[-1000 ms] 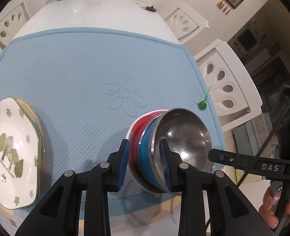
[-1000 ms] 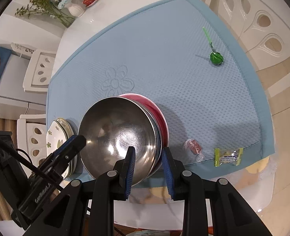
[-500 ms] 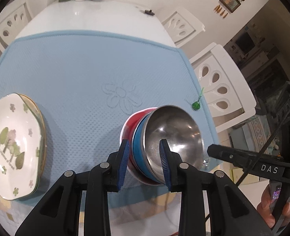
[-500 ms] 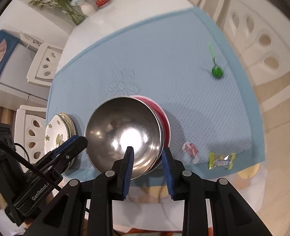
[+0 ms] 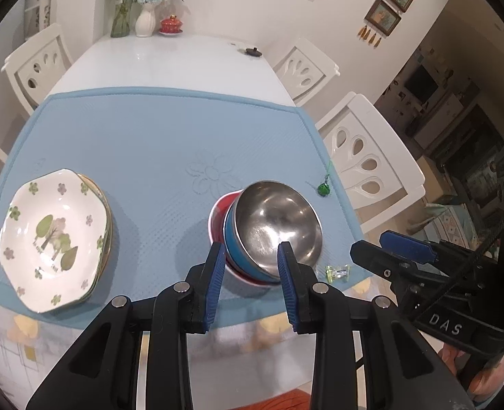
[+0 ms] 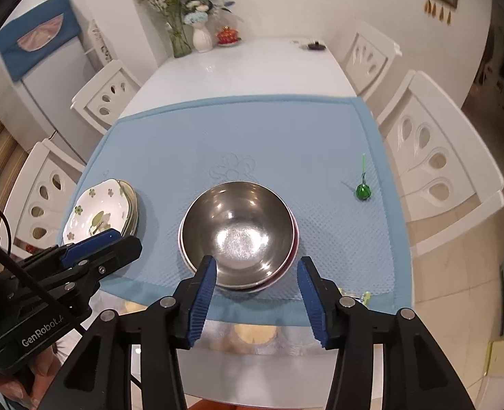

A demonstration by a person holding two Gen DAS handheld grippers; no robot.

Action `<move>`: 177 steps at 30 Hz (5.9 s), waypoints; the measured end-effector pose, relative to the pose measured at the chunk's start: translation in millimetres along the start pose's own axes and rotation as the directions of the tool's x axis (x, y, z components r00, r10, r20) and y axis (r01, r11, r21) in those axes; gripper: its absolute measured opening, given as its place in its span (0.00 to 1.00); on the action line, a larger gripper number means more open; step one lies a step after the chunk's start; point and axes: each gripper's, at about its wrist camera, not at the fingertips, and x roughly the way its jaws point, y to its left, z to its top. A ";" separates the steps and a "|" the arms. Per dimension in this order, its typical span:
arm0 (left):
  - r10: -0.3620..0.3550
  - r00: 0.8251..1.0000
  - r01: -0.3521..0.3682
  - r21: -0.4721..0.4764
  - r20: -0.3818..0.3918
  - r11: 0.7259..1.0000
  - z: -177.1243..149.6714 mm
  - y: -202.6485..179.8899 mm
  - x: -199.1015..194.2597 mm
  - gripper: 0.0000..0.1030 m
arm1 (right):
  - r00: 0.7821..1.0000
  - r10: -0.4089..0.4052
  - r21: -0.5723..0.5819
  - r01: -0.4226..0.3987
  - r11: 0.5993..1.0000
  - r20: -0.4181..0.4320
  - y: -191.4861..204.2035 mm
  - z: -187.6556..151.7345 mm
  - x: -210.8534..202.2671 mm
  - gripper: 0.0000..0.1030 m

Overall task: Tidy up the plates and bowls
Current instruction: 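Open the right gripper and lift it away from the nested bowls, then move the right gripper down to the nested bowl stack and grasp its rim, then lift the nested bowls and carry them over the flower plate stack, then lower the nested bowls onto the flower plates and open the right gripper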

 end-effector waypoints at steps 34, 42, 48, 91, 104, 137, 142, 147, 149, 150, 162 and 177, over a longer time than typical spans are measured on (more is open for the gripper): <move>-0.076 0.997 0.078 -0.144 0.018 0.987 -0.7 25.3 9.9 0.68 | 0.989 0.150 0.165 -0.148 0.975 0.001 -52.9 2.4 6.7 0.79; -0.086 0.993 0.067 -0.226 -0.077 0.972 1.1 35.2 63.3 0.68 | 0.973 0.227 0.293 -0.205 0.934 -0.042 -95.4 12.3 49.6 0.79; -0.096 0.990 0.065 -0.261 -0.108 0.963 1.7 41.1 92.9 0.68 | 0.963 0.258 0.264 -0.231 0.937 -0.074 -95.3 16.9 79.9 0.79; 0.008 0.997 -0.034 -0.360 -0.071 0.932 -5.2 49.7 135.4 0.34 | 0.903 0.386 0.141 -0.364 0.921 -0.189 -62.7 16.9 172.8 0.53; 0.086 0.992 -0.050 -0.344 0.092 0.938 29.5 63.0 69.7 0.34 | 0.903 0.420 -0.017 -0.423 0.906 -0.091 -14.7 60.8 133.5 0.53; 0.039 0.998 -0.049 -0.289 -0.041 0.956 -1.8 264.6 -26.0 0.34 | 0.914 0.342 -0.005 -0.352 0.936 -0.219 235.9 40.3 157.2 0.53; 0.002 0.998 -0.021 -0.274 -0.070 0.962 0.5 271.6 -10.3 0.34 | 0.922 0.310 0.025 -0.313 0.949 -0.232 234.5 40.5 171.8 0.53; -0.013 0.996 -0.009 -0.256 -0.083 0.967 7.7 278.0 -2.5 0.34 | 0.928 0.293 0.051 -0.289 0.956 -0.232 239.5 48.6 183.3 0.53; -0.015 0.996 -0.007 -0.252 -0.086 0.968 10.3 280.1 0.1 0.34 | 0.930 0.290 0.059 -0.284 0.957 -0.228 239.5 51.2 184.7 0.53; -0.018 0.996 -0.005 -0.251 -0.089 0.968 11.6 280.7 1.3 0.34 | 0.931 0.286 0.063 -0.279 0.958 -0.228 242.9 54.6 187.3 0.53; -0.063 0.998 0.059 -0.252 -0.008 0.966 29.7 296.9 -29.9 0.36 | 0.931 0.327 0.184 -0.297 0.937 -0.164 222.7 63.1 165.2 0.53; 0.150 0.932 -0.152 -0.020 0.329 0.988 31.6 185.5 -168.2 0.43 | 0.990 0.114 -0.068 -0.108 0.992 0.078 250.5 59.1 2.4 0.57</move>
